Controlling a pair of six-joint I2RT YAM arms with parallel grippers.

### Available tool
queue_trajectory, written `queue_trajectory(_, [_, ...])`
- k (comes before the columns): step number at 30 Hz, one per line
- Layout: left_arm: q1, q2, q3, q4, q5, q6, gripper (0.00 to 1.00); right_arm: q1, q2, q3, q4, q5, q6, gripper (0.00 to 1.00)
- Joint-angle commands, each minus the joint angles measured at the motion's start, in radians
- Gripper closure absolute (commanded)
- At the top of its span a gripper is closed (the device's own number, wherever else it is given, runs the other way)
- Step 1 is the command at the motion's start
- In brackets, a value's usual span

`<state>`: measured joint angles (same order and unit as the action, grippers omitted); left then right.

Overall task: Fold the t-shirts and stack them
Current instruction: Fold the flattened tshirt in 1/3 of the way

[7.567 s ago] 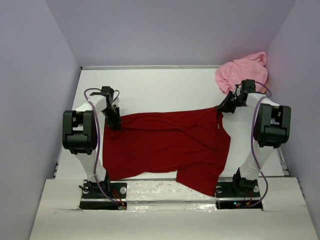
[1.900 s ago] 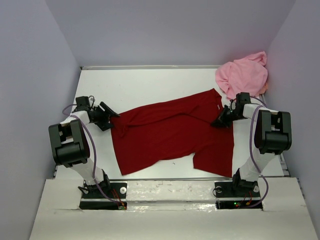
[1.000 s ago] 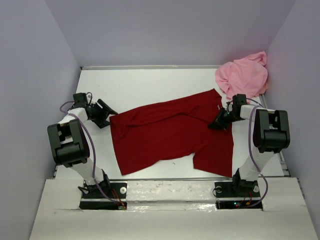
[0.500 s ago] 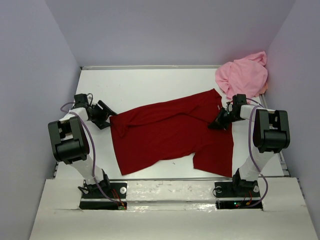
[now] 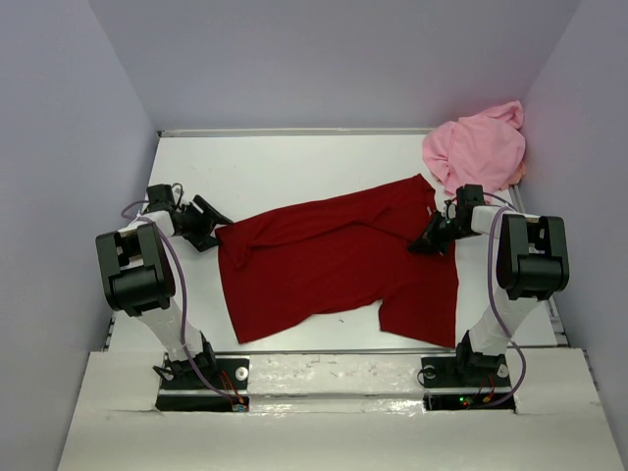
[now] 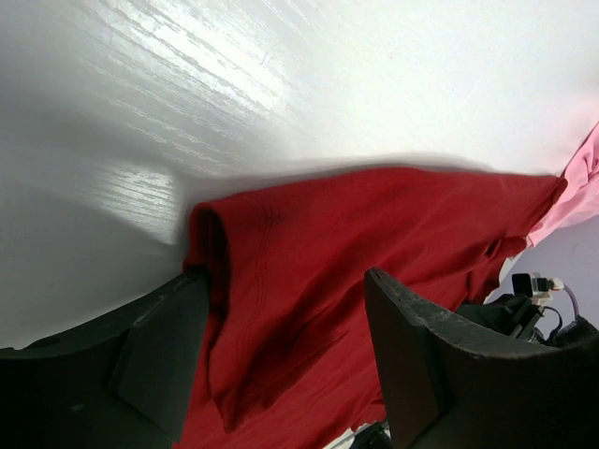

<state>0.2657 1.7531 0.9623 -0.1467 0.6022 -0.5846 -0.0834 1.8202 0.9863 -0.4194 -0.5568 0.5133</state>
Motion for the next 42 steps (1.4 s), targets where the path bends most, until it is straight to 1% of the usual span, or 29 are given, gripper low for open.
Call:
queue_trajectory(1, [0.004, -0.006, 0.047, 0.013, 0.034, 0.000, 0.24, 0.017, 0.030, 0.009, -0.007, 0.075, -0.015, 1.00])
queue_trajectory(4, [0.004, 0.002, 0.055, 0.006, 0.027, 0.006, 0.25, 0.017, 0.033, 0.012, -0.009, 0.075, -0.018, 1.00])
queue_trajectory(13, [0.004, 0.009, 0.062, -0.001, 0.030, 0.009, 0.35, 0.027, 0.041, 0.020, -0.013, 0.078, -0.018, 1.00])
queue_trajectory(16, [0.004, 0.023, 0.061, 0.004, 0.034, 0.015, 0.44, 0.027, 0.042, 0.020, -0.015, 0.078, -0.019, 1.00])
queue_trajectory(17, [0.004, 0.029, 0.056, 0.004, 0.037, 0.017, 0.51, 0.027, 0.044, 0.020, -0.013, 0.078, -0.018, 1.00])
queue_trajectory(18, [0.004, 0.031, 0.055, 0.006, 0.038, 0.017, 0.54, 0.027, 0.042, 0.022, -0.013, 0.078, -0.018, 1.00])
queue_trajectory(19, [0.004, 0.036, 0.050, 0.006, 0.036, 0.020, 0.61, 0.027, 0.044, 0.022, -0.013, 0.078, -0.018, 1.00])
queue_trajectory(23, [0.004, 0.046, 0.044, 0.006, 0.033, 0.022, 0.74, 0.027, 0.042, 0.023, -0.015, 0.078, -0.019, 1.00])
queue_trajectory(27, [0.006, 0.048, 0.047, -0.004, 0.027, 0.023, 0.78, 0.027, 0.045, 0.022, -0.015, 0.080, -0.018, 1.00])
queue_trajectory(32, [0.006, 0.060, 0.088, -0.042, 0.013, 0.048, 0.79, 0.027, 0.051, 0.025, -0.016, 0.078, -0.019, 1.00])
queue_trajectory(40, [0.029, 0.118, 0.165, -0.093, 0.002, 0.100, 0.79, 0.027, 0.056, 0.028, -0.018, 0.081, -0.024, 1.00])
queue_trajectory(42, [0.035, 0.140, 0.203, -0.117, 0.004, 0.117, 0.79, 0.027, 0.057, 0.026, -0.018, 0.081, -0.024, 1.00])
